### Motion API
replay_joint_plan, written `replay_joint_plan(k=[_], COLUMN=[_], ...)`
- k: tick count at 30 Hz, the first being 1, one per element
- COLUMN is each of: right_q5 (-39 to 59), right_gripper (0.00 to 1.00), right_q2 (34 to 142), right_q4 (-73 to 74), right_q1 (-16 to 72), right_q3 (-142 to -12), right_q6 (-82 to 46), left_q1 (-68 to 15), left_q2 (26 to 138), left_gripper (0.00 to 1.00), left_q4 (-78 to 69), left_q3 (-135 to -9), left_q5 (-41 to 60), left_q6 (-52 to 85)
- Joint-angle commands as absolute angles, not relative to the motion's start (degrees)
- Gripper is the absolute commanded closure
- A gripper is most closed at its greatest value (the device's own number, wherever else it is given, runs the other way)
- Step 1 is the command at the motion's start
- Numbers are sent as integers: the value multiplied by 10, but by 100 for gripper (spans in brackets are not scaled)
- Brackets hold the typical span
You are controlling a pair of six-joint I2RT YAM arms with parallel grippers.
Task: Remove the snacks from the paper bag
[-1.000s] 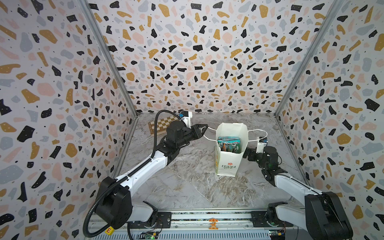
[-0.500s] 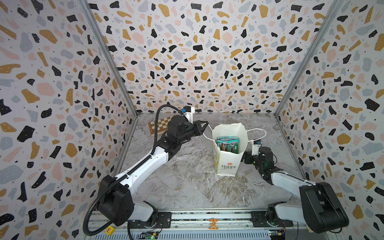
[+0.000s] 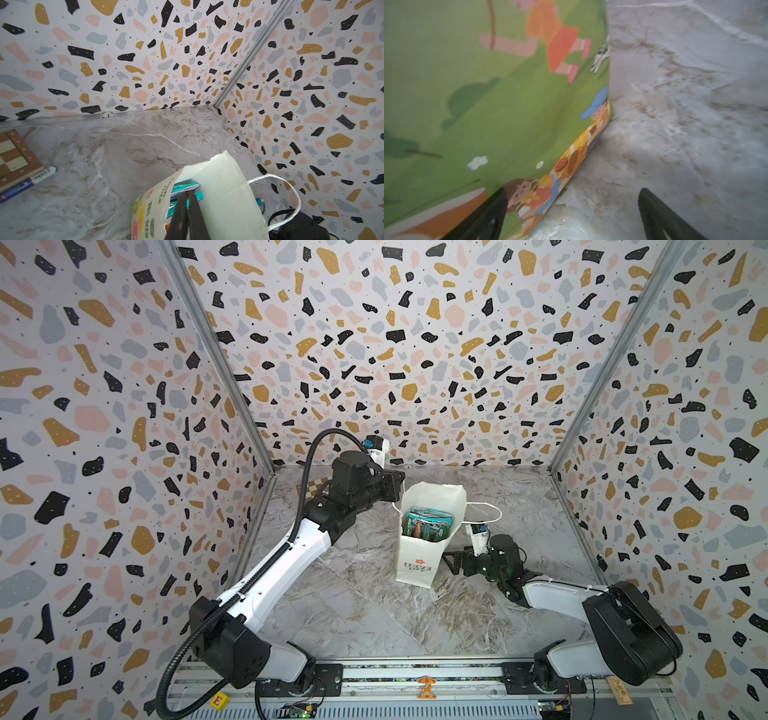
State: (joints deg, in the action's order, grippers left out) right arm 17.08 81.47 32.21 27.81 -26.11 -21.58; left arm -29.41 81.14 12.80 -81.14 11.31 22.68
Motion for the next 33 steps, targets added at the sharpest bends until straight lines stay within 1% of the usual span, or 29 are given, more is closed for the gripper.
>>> replay_joint_plan(k=[1,12,15,21,27,33], right_q5=[187,214,213,222,201,142], right_gripper=[0,2,3,3,3,1], right_q2=[845,1016,1061,1129,1129,1062], right_q4=[394,581,603,605,581,530], right_q1=[309,384,403,437,451,449], right_q3=[-294,-382,-418,-493,-490,-408], right_q6=[-244,-311,-319,-328,-318,-281], left_q1=[-290,-283,-281,-280,-280,-279], left_q2=[793,808,816,812,799,788], left_gripper=[100,100,100,100,100,100], left_q4=[99,171,190,211,206,188], left_q3=[-860,-955,-974,-973,-935,-894], left_q5=[96,141,148,148,144,160], left_q6=[157,85,82,59,42,63])
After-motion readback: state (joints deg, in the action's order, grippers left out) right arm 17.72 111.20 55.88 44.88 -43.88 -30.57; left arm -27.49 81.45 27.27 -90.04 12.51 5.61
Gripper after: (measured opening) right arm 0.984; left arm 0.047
